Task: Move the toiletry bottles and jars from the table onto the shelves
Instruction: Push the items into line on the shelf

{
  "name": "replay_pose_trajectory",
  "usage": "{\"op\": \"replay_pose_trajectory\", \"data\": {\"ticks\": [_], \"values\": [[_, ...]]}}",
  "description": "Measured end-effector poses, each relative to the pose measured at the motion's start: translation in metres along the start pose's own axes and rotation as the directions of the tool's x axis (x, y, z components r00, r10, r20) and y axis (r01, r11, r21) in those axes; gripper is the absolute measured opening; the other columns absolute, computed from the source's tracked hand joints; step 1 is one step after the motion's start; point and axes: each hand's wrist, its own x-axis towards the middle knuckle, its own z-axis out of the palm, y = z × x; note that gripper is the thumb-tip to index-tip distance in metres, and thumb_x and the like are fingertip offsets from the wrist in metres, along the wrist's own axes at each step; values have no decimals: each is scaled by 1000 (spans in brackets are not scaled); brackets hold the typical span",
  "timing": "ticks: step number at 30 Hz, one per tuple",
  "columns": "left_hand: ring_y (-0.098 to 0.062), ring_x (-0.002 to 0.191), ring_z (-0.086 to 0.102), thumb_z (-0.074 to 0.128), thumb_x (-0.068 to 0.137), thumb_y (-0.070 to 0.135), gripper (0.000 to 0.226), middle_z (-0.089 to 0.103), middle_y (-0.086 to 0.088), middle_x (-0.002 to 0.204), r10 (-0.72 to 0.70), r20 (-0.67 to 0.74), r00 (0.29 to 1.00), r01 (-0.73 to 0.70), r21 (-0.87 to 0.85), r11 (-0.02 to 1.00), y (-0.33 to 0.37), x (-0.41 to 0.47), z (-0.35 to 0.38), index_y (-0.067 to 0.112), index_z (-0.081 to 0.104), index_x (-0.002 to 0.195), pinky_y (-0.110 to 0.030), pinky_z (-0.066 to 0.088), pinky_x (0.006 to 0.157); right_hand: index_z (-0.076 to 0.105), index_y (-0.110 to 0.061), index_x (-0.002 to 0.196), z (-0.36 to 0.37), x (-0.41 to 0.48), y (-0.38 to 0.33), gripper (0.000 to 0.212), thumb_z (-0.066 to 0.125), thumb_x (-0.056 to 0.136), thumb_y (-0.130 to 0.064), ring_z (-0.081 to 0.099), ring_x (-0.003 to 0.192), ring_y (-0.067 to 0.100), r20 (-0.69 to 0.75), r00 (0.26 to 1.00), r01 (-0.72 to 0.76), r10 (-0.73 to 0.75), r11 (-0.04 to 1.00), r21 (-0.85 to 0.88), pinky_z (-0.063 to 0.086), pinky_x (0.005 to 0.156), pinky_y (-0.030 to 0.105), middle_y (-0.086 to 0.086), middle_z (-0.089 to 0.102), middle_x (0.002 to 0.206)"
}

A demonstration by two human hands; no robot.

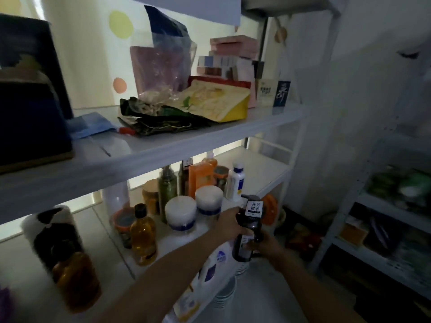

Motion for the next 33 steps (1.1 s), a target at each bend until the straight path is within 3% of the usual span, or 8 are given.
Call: {"op": "replay_pose_trajectory", "data": {"ticks": [5, 11, 16, 19, 21, 24, 29, 33], "values": [[-22, 105, 62, 81, 71, 16, 47, 66, -6, 110, -17, -34, 999, 14, -70, 997, 1, 81, 31, 13, 60, 113, -29, 50, 90, 56, -10, 107, -53, 63, 7, 41, 73, 73, 7, 60, 105, 37, -93, 995, 18, -22, 999, -48, 52, 87, 51, 21, 62, 112], [-23, 104, 62, 78, 73, 13, 48, 66, -7, 112, -2, -153, 988, -19, -139, 990, 1, 185, 65, 14, 57, 117, -32, 50, 91, 48, 0, 128, -118, 166, 7, 58, 69, 76, 11, 55, 109, 31, -40, 993, 106, -114, 980, -168, 49, 92, 42, 13, 57, 112], [-20, 115, 57, 72, 77, 7, 50, 62, -4, 123, -82, -344, 936, 0, -231, 973, 2, 271, 88, 16, 53, 122, -39, 46, 102, 56, -11, 101, -168, 265, -11, 33, 60, 80, 15, 57, 70, 13, 39, 991, 136, -131, 954, -268, 50, 56, 13, 2, 58, 80], [-13, 113, 56, 72, 77, 16, 48, 61, 2, 121, -91, -432, 897, -17, -238, 971, 8, 311, 89, 22, 52, 121, -33, 47, 99, 59, 2, 115, -185, 318, -21, 32, 62, 84, 5, 62, 88, 26, 134, 974, 218, -183, 922, -320, 55, 75, 30, 14, 65, 97], [-12, 109, 57, 71, 72, 36, 52, 62, 2, 117, -106, -500, 860, -9, -222, 975, 9, 331, 89, 21, 52, 118, -22, 47, 94, 57, 1, 119, -191, 346, -30, 31, 62, 88, -6, 59, 96, 24, 199, 958, 267, -205, 888, -373, 47, 78, 22, 13, 62, 105], [-20, 111, 57, 63, 69, 44, 61, 62, -10, 119, -126, -607, 785, 27, -170, 985, 10, 346, 91, 11, 53, 120, -31, 47, 96, 56, -1, 122, -187, 374, -38, 36, 63, 89, -13, 56, 104, 25, 292, 933, 318, -212, 865, -389, 36, 68, 2, 13, 61, 112], [-11, 116, 54, 67, 82, 7, 46, 56, 7, 121, -196, -712, 675, 59, -212, 975, -6, 346, 84, 26, 46, 119, -15, 43, 95, 57, -2, 123, -168, 398, -44, 39, 66, 85, -4, 58, 109, 31, 436, 847, 469, -305, 815, -341, 38, 79, 19, 19, 63, 117], [-17, 124, 51, 63, 88, 17, 59, 53, -3, 135, -299, -762, 574, 107, -293, 950, -18, 334, 97, 22, 34, 139, -29, 44, 102, 53, -6, 125, -152, 399, -36, 53, 68, 77, 8, 58, 106, 25, 473, 817, 463, -329, 864, -197, 46, 81, 23, 15, 62, 117]]}}
